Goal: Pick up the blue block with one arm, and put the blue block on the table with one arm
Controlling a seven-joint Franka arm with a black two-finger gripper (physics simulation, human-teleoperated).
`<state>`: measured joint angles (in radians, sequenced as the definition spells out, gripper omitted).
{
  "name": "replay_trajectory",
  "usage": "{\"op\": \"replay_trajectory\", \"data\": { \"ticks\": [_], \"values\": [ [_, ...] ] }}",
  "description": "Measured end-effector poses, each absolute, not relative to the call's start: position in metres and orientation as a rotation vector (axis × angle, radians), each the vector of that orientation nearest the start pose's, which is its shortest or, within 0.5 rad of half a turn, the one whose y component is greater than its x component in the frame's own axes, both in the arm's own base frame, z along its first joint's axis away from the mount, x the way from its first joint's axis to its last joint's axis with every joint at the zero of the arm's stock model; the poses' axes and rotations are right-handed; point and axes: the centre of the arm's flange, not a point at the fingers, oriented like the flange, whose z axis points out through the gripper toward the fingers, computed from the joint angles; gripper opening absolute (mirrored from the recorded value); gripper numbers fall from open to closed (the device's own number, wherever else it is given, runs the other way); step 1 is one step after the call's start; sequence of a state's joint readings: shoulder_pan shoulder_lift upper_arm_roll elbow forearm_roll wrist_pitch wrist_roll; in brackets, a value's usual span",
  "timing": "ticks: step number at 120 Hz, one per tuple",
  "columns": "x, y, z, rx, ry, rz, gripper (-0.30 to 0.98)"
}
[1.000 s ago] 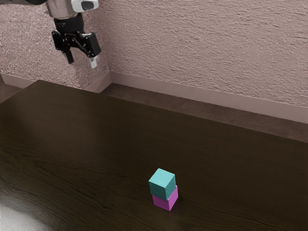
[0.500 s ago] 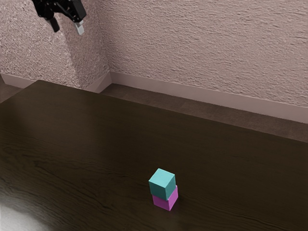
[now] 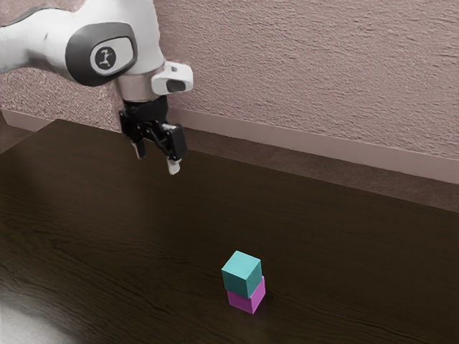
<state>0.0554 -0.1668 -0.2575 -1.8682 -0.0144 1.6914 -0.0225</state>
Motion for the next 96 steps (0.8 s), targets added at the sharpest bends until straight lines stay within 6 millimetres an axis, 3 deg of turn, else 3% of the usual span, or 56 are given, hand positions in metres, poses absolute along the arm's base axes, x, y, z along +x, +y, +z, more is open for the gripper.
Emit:
{"op": "replay_trajectory", "data": {
  "ticks": [14,26,48,65,96],
  "values": [
    [0.485,-0.143,0.533,-3.09,0.344,-0.002,0.69],
    [0.484,-0.15,0.5,-3.11,0.353,-0.011,0.69],
    [0.482,-0.171,0.471,-3.142,0.383,-0.049,0.69],
    [0.48,-0.203,0.449,-3.161,0.435,-0.055,0.69],
    [0.463,-0.221,0.403,-3.16,0.436,-0.013,0.69]
  ]
}}
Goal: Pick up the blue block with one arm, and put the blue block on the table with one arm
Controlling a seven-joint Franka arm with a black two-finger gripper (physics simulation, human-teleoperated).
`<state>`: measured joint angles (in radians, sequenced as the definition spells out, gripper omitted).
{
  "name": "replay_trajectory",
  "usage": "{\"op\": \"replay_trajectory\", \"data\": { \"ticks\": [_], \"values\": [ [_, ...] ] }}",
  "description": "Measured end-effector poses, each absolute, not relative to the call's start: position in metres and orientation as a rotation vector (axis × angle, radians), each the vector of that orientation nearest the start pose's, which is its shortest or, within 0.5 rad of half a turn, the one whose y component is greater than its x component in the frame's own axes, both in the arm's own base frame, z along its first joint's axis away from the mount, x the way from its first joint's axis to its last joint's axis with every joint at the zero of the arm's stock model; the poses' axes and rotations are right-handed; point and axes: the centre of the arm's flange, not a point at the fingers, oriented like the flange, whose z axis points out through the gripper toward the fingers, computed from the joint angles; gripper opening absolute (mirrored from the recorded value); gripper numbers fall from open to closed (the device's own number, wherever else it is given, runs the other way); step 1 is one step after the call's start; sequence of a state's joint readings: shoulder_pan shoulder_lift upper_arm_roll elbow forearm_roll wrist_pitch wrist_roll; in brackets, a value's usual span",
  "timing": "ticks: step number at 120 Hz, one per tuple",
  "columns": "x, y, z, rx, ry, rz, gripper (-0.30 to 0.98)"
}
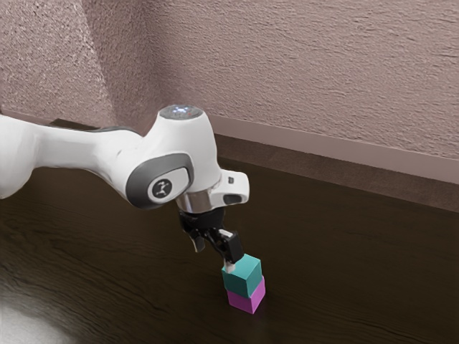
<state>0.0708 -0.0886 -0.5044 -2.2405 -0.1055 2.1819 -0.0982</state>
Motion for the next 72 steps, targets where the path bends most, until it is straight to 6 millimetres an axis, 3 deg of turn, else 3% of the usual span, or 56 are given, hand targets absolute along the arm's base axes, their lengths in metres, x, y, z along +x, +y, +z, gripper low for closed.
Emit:
{"op": "replay_trajectory", "data": {
  "ticks": [17,38,51,63,72],
  "values": [
    [0.474,-0.226,0.373,-3.181,0.432,0.039,0.69],
    [0.491,-0.226,0.374,-3.184,0.426,-0.005,0.69],
    [0.492,-0.238,0.377,-3.181,0.456,-0.028,0.69],
    [0.486,-0.254,0.368,-3.178,0.499,-0.005,0.69],
    [0.492,-0.252,0.361,-3.184,0.489,0.012,0.69]
  ]
}}
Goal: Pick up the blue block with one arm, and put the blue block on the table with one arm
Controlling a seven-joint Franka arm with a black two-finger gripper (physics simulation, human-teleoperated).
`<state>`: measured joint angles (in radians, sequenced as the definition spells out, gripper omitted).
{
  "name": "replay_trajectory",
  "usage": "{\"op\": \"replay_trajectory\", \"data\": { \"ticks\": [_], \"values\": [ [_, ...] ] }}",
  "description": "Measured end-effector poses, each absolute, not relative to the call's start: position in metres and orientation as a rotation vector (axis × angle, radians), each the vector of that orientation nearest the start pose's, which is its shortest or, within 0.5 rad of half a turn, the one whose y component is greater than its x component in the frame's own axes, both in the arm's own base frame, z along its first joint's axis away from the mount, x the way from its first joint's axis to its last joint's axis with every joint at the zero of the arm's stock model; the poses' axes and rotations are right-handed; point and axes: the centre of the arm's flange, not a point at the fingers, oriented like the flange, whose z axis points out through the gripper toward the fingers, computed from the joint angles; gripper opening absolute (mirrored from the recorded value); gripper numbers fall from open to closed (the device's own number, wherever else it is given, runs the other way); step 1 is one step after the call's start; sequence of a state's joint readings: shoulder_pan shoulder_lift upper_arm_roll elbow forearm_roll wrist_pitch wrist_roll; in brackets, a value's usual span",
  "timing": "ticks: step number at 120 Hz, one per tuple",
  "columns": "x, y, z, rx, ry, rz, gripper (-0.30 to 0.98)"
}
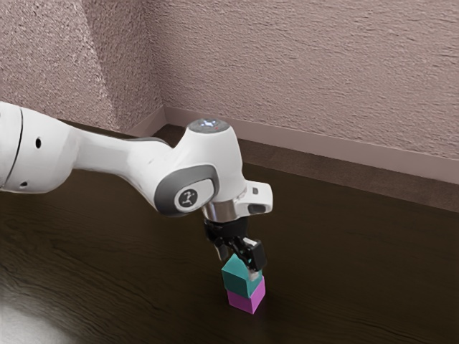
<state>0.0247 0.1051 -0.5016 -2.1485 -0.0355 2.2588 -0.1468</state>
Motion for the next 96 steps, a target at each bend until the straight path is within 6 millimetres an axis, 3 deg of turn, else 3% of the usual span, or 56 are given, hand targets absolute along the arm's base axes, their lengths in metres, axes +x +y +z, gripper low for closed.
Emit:
{"op": "replay_trajectory", "data": {
  "ticks": [27,71,96],
  "values": [
    [0.506,-0.245,0.361,-3.18,0.468,-0.008,0.69],
    [0.514,-0.239,0.327,-3.188,0.437,0.09,0.69],
    [0.517,-0.247,0.323,-3.188,0.458,0.093,0.69]
  ]
}}
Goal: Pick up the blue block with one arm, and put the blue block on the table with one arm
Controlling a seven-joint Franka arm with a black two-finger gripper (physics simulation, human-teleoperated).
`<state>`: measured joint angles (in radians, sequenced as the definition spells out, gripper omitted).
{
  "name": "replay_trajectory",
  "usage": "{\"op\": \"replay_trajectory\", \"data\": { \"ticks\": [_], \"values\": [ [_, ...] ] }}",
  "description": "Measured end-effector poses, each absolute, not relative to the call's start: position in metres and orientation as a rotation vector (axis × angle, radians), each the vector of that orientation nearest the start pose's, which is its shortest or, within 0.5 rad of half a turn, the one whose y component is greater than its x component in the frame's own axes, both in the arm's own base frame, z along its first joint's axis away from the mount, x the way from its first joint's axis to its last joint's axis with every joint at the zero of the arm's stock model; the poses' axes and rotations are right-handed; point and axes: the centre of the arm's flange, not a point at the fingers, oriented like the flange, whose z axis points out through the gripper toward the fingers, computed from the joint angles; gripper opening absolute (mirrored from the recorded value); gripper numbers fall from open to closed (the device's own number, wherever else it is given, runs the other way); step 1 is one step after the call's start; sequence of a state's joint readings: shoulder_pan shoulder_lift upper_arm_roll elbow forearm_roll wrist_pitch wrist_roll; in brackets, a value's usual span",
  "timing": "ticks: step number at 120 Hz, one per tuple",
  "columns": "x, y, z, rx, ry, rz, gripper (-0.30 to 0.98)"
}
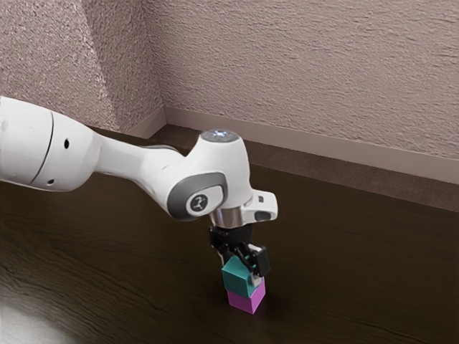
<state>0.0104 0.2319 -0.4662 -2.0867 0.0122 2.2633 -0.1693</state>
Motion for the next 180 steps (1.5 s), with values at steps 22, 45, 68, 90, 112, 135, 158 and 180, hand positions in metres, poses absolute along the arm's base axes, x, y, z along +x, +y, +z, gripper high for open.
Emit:
{"op": "replay_trajectory", "data": {
  "ticks": [22,45,68,90,112,135,158,180],
  "values": [
    [0.519,-0.248,0.315,-3.179,0.462,0.107,0.69],
    [0.52,-0.247,0.315,-3.177,0.46,0.106,0.48],
    [0.52,-0.247,0.33,-3.169,0.458,0.062,0.36],
    [0.541,-0.201,0.353,-3.162,0.33,0.0,0.37],
    [0.562,-0.149,0.345,-3.155,0.192,0.03,0.38],
    [0.565,-0.137,0.314,-3.158,0.157,0.121,0.38],
    [0.567,-0.131,0.305,-3.161,0.137,0.145,0.4],
    [0.567,-0.13,0.303,-3.169,0.135,0.155,0.54]
  ]
}}
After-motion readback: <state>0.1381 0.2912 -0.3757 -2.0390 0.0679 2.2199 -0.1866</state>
